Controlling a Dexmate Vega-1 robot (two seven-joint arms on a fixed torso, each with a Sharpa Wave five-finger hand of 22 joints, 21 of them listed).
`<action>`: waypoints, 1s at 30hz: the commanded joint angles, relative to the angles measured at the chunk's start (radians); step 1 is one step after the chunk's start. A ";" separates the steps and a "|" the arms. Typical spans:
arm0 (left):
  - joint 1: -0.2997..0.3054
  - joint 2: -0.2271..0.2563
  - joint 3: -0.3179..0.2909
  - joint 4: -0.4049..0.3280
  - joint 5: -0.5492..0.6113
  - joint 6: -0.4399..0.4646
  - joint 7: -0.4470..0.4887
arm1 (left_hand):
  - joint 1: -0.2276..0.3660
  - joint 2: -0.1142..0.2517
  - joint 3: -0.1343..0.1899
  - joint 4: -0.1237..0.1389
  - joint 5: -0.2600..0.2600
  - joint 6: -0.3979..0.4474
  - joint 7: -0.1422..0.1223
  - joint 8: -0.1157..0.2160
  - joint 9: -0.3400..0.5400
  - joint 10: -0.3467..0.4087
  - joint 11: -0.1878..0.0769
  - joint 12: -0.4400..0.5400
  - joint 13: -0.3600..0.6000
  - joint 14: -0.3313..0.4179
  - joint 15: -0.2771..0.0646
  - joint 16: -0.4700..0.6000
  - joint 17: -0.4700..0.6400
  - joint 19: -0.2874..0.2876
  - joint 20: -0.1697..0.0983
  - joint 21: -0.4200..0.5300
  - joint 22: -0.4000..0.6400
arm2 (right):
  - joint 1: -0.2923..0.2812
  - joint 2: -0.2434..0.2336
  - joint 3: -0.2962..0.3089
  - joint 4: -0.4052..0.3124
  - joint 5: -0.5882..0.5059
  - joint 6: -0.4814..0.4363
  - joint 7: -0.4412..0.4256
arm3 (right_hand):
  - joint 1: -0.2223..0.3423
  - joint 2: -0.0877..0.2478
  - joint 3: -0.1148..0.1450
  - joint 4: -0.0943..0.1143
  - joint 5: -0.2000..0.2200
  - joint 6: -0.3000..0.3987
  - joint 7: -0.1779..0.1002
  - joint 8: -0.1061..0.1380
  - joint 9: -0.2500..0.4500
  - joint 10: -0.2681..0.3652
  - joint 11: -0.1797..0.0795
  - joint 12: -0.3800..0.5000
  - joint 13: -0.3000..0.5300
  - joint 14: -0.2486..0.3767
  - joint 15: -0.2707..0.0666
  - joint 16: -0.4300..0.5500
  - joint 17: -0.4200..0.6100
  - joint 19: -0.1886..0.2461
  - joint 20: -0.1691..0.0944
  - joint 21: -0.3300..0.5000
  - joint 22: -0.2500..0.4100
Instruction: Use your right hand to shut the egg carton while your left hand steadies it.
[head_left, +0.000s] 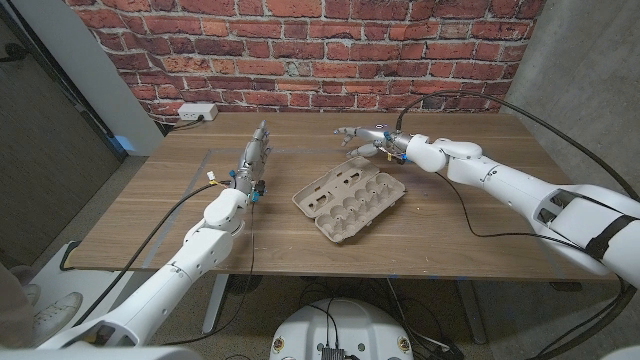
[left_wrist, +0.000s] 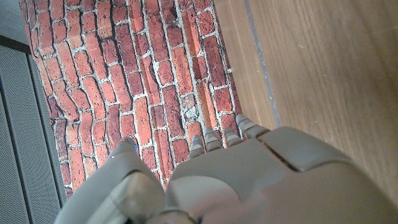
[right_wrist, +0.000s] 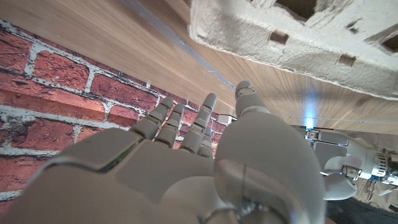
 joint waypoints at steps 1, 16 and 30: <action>0.003 0.005 0.000 -0.001 -0.007 -0.001 -0.010 | -0.005 0.000 -0.004 0.004 0.005 -0.005 -0.004 -0.003 0.003 -0.004 -0.004 -0.001 0.006 -0.011 -0.023 0.003 0.005 -0.014 -0.001 -0.002 0.004 | 0.012 0.001 -0.035 -0.002 -0.047 0.005 -0.018 | 0.004 0.004 -0.002 0.007 0.005 0.009 -0.003 0.011 0.003 0.015 -0.003 0.006 0.004 0.013 -0.160 0.004 0.004 0.010 -0.059 0.007 0.002; 0.012 0.011 -0.002 -0.016 -0.011 0.010 -0.005 | -0.011 0.000 -0.008 0.008 0.006 -0.004 -0.004 -0.001 0.002 -0.006 -0.003 0.000 0.006 -0.015 -0.023 0.005 0.004 -0.016 -0.002 0.000 0.004 | 0.039 0.023 -0.066 0.035 -0.077 0.009 -0.019 | 0.008 0.013 -0.002 0.009 0.003 0.015 -0.007 0.012 0.003 0.033 -0.002 0.014 0.006 0.009 -0.169 0.001 0.004 0.017 -0.073 0.008 0.002; 0.015 0.009 -0.005 -0.018 -0.011 0.007 0.004 | -0.014 0.001 -0.011 0.009 0.007 -0.002 -0.002 0.001 0.002 -0.006 -0.002 0.002 0.006 -0.017 -0.025 0.007 0.004 -0.017 -0.003 0.001 0.004 | 0.063 0.041 -0.099 0.061 -0.086 0.011 0.007 | 0.014 0.015 -0.001 0.008 0.002 0.012 -0.008 0.011 0.003 0.038 -0.003 0.017 0.007 0.002 -0.171 -0.003 0.002 0.017 -0.078 0.008 0.002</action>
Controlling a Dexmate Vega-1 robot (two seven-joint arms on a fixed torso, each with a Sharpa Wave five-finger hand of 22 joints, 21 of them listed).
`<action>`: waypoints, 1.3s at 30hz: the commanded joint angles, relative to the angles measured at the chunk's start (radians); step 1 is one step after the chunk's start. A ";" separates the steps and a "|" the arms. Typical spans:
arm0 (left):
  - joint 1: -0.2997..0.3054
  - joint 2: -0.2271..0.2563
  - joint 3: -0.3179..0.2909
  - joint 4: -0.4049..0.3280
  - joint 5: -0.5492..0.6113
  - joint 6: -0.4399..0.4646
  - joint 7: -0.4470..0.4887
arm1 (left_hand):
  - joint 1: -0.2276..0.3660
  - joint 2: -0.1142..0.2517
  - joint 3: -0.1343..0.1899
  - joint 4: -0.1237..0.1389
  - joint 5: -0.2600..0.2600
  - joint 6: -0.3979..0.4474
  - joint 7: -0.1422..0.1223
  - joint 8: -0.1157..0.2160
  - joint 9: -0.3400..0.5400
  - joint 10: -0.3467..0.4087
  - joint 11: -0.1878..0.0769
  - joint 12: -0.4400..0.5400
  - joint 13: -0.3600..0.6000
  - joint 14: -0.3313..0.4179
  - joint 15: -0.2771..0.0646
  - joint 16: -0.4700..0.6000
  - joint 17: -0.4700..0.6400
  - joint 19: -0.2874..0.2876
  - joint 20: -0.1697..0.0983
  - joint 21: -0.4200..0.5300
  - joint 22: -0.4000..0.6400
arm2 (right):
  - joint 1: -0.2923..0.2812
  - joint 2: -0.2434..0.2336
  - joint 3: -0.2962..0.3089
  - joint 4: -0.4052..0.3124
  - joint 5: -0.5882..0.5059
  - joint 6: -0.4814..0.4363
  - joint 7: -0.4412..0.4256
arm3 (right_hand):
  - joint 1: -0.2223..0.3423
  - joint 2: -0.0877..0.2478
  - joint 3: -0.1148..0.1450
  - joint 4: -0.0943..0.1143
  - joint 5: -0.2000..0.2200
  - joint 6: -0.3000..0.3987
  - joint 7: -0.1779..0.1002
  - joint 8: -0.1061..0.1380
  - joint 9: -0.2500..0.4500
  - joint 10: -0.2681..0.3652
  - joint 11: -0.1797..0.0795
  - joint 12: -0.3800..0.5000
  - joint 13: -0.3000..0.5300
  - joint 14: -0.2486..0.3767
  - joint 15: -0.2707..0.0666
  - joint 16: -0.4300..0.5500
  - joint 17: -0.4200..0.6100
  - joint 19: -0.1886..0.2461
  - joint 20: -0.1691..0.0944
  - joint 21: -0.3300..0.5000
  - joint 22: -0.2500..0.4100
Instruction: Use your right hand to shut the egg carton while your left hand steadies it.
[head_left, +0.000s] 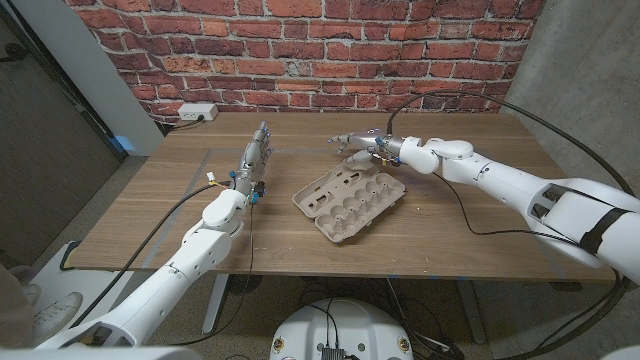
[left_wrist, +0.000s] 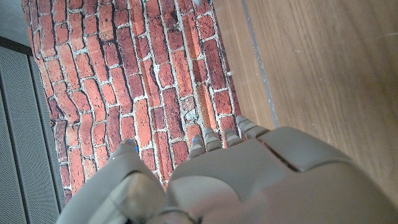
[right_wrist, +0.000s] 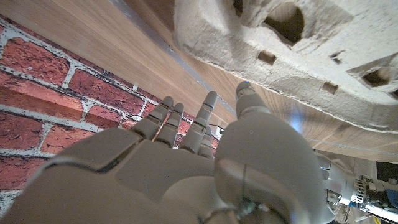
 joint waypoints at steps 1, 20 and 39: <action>0.004 0.001 -0.003 -0.005 -0.001 0.002 0.009 | 0.002 -0.010 -0.003 0.002 0.007 -0.002 -0.003 0.001 0.002 -0.006 -0.001 0.002 0.006 -0.006 -0.025 0.007 0.004 -0.007 -0.003 0.001 0.004 | 0.020 0.014 -0.028 0.023 -0.011 0.004 0.020 | 0.005 0.006 0.003 0.004 0.002 0.006 -0.004 0.004 0.003 0.011 -0.001 0.006 0.004 -0.003 -0.177 -0.003 0.003 0.010 -0.078 0.008 0.002; 0.017 0.001 -0.008 -0.017 -0.003 -0.001 0.018 | -0.001 -0.009 -0.007 0.003 0.007 0.003 -0.001 0.003 0.002 -0.004 -0.004 0.005 0.006 -0.005 -0.025 0.009 0.004 -0.007 -0.004 0.003 0.003 | 0.015 0.014 -0.042 0.018 -0.014 -0.013 0.031 | 0.034 0.024 0.014 0.006 0.000 0.046 -0.019 0.014 0.001 0.094 -0.003 0.039 0.012 0.025 -0.183 0.005 0.004 0.029 -0.089 0.012 0.002; 0.025 -0.002 -0.009 -0.023 -0.001 -0.005 0.028 | -0.002 -0.008 -0.010 0.004 0.008 0.003 -0.002 0.003 0.001 -0.004 -0.004 0.006 0.005 -0.005 -0.025 0.010 0.003 -0.007 -0.004 0.004 0.003 | -0.001 -0.004 -0.036 0.001 -0.024 -0.023 -0.003 | 0.096 0.032 0.041 0.013 0.001 0.113 -0.069 0.013 0.001 0.289 -0.005 0.121 0.053 0.119 -0.191 0.033 0.017 0.061 -0.094 0.017 0.004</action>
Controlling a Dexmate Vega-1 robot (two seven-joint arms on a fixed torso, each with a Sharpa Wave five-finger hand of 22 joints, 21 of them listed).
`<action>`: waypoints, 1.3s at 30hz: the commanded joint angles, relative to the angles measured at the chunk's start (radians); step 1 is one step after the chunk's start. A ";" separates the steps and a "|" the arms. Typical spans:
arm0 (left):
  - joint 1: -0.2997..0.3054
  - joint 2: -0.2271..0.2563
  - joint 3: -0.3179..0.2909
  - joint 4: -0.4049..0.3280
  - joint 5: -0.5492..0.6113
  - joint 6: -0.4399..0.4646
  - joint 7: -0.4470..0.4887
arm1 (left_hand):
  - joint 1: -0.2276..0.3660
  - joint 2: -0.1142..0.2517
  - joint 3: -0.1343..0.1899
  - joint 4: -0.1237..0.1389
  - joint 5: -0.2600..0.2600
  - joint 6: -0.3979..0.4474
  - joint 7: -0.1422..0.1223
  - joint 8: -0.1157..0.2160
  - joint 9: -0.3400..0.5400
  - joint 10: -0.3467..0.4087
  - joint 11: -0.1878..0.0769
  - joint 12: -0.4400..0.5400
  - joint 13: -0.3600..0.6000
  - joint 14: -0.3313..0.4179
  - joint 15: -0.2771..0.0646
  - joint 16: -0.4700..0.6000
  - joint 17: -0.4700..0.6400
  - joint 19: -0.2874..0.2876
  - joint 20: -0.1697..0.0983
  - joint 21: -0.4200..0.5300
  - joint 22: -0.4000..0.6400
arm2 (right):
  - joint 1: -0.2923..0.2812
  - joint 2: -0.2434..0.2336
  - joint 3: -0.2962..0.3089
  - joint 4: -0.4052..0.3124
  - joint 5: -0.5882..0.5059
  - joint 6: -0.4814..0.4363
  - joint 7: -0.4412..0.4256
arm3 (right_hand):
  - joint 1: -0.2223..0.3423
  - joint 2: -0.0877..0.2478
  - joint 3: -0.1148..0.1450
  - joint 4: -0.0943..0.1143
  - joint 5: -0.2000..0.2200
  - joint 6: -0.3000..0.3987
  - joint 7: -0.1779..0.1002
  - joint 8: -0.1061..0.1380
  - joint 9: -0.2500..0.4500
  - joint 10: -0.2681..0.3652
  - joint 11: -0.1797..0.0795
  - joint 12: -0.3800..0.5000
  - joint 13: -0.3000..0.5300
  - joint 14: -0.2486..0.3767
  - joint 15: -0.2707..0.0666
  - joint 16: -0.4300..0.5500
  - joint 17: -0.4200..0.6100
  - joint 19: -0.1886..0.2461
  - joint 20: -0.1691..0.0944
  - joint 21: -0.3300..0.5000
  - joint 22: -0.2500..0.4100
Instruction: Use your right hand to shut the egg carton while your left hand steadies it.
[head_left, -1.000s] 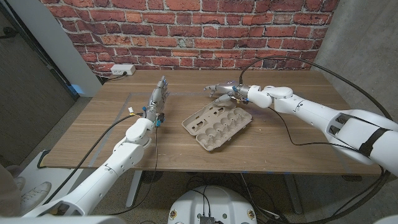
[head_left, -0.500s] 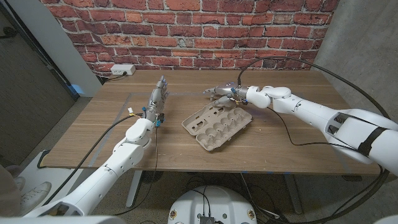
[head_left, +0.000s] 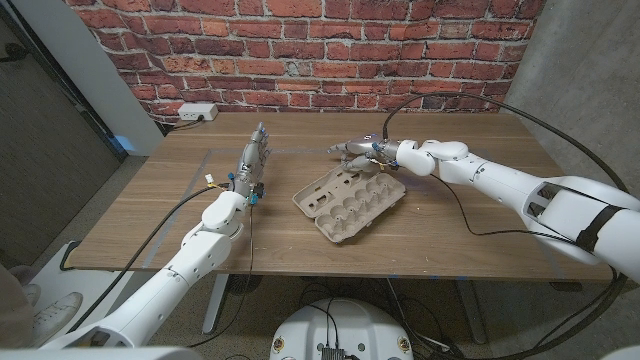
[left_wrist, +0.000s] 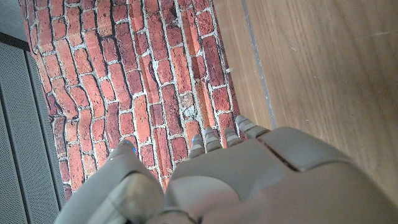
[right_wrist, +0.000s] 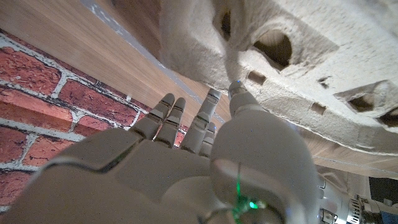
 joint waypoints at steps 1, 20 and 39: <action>0.004 -0.003 0.000 -0.004 0.003 -0.004 0.006 | -0.001 0.010 -0.006 0.000 0.008 0.002 -0.001 0.003 0.001 -0.004 -0.003 0.006 0.005 -0.005 -0.025 0.005 0.003 -0.007 -0.004 0.004 0.003 | -0.013 -0.013 0.005 -0.016 -0.005 -0.010 -0.020 | 0.022 -0.003 0.009 0.006 0.002 0.013 -0.002 -0.003 0.003 0.052 0.000 0.026 0.019 0.026 -0.187 0.012 0.007 0.011 -0.091 0.009 0.004; 0.008 -0.004 0.006 -0.020 0.012 -0.002 0.014 | -0.001 0.011 -0.008 0.000 0.009 0.005 -0.002 0.005 0.001 -0.004 -0.006 0.007 0.005 -0.006 -0.025 0.005 0.003 -0.008 -0.004 0.005 0.003 | -0.056 -0.066 0.056 -0.074 -0.014 -0.023 -0.125 | 0.059 -0.003 0.020 0.001 0.000 0.046 0.010 0.000 0.005 0.088 0.002 0.058 0.059 0.097 -0.192 0.040 0.023 0.036 -0.089 0.018 0.007; 0.032 0.003 0.009 -0.066 0.026 0.008 0.037 | -0.001 0.013 -0.009 0.000 0.009 0.007 -0.002 0.005 0.001 -0.003 -0.002 0.008 0.005 -0.007 -0.026 0.005 0.003 -0.007 -0.006 0.005 0.003 | -0.088 -0.110 0.113 -0.119 -0.031 -0.097 -0.182 | 0.083 -0.003 0.025 0.000 -0.002 0.077 0.009 0.004 0.006 0.100 0.003 0.076 0.088 0.143 -0.195 0.057 0.036 0.049 -0.089 0.023 0.009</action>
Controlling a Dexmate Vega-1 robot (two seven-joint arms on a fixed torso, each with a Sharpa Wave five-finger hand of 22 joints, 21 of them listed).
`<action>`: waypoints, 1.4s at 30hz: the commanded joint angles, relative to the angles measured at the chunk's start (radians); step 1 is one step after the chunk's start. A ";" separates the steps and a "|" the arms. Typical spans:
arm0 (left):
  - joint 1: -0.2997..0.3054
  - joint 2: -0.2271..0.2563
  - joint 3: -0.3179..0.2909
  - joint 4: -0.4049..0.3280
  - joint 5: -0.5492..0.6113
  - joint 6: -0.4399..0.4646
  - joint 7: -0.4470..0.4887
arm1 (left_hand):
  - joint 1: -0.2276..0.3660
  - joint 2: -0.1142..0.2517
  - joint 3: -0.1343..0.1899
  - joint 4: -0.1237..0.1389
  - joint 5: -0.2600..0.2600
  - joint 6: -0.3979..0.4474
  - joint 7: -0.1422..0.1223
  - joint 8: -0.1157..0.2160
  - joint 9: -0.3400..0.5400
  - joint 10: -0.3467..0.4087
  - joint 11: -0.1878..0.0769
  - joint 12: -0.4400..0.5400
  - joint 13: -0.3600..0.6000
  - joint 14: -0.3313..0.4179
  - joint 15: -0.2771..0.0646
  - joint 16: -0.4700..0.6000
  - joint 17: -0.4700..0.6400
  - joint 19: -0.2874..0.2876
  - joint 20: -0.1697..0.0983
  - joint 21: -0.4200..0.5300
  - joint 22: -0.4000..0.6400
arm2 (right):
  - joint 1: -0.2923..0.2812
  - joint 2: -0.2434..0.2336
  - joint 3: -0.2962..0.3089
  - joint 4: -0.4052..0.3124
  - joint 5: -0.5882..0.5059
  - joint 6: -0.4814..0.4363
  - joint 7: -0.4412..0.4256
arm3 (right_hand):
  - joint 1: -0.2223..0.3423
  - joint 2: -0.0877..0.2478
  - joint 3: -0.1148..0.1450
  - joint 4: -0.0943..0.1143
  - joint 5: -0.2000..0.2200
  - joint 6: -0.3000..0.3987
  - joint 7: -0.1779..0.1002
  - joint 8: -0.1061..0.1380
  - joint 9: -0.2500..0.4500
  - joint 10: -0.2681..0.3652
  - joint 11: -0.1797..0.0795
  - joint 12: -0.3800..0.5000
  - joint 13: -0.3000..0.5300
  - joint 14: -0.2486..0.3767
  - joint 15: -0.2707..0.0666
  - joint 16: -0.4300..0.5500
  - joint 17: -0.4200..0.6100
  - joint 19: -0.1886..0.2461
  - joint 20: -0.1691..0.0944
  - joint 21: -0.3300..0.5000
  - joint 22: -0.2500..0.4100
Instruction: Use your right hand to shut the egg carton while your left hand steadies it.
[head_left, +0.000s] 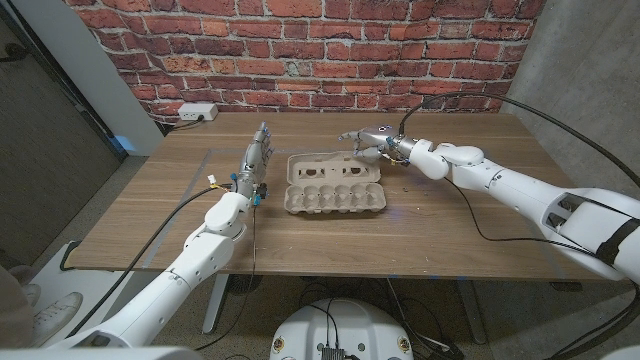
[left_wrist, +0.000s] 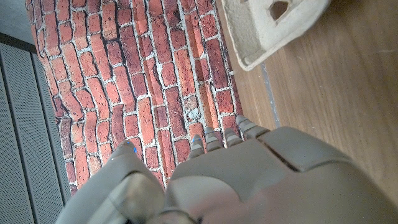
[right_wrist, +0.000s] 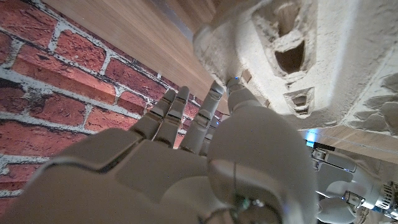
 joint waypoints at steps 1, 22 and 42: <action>0.014 0.005 0.002 -0.027 0.008 0.009 0.013 | 0.002 0.003 -0.001 0.000 0.009 0.006 -0.001 0.004 0.001 -0.003 -0.003 0.004 0.005 -0.007 -0.025 0.005 0.003 -0.007 -0.006 0.005 0.003 | -0.012 -0.020 0.030 -0.013 -0.011 -0.046 -0.031 | 0.013 0.006 0.007 0.001 -0.002 0.009 -0.005 0.004 0.003 0.010 0.001 0.008 0.006 0.012 -0.189 0.006 0.005 0.010 -0.087 0.007 0.004; 0.025 0.009 -0.003 -0.045 0.007 0.013 0.020 | -0.001 0.004 -0.005 0.002 0.010 0.012 0.000 0.006 0.001 -0.003 -0.005 0.004 0.005 -0.007 -0.026 0.006 0.003 -0.006 -0.007 0.007 0.003 | 0.027 -0.011 0.035 0.059 -0.002 -0.124 -0.082 | 0.033 0.004 0.013 0.002 -0.001 0.015 -0.006 -0.001 0.004 0.014 0.002 0.019 0.027 0.058 -0.191 0.025 0.018 0.016 -0.085 0.010 0.006; 0.002 0.032 0.009 -0.026 0.001 0.031 -0.036 | -0.005 0.012 -0.025 0.007 0.014 0.311 0.033 0.079 -0.002 0.212 -0.055 0.054 0.002 0.032 -0.062 0.018 0.000 -0.002 -0.014 0.008 0.002 | 0.053 -0.011 0.022 0.084 -0.002 -0.176 -0.129 | 0.041 0.001 0.012 0.000 -0.002 0.017 -0.008 -0.002 0.005 0.012 0.002 0.022 0.037 0.058 -0.190 0.025 0.021 0.016 -0.084 0.010 0.008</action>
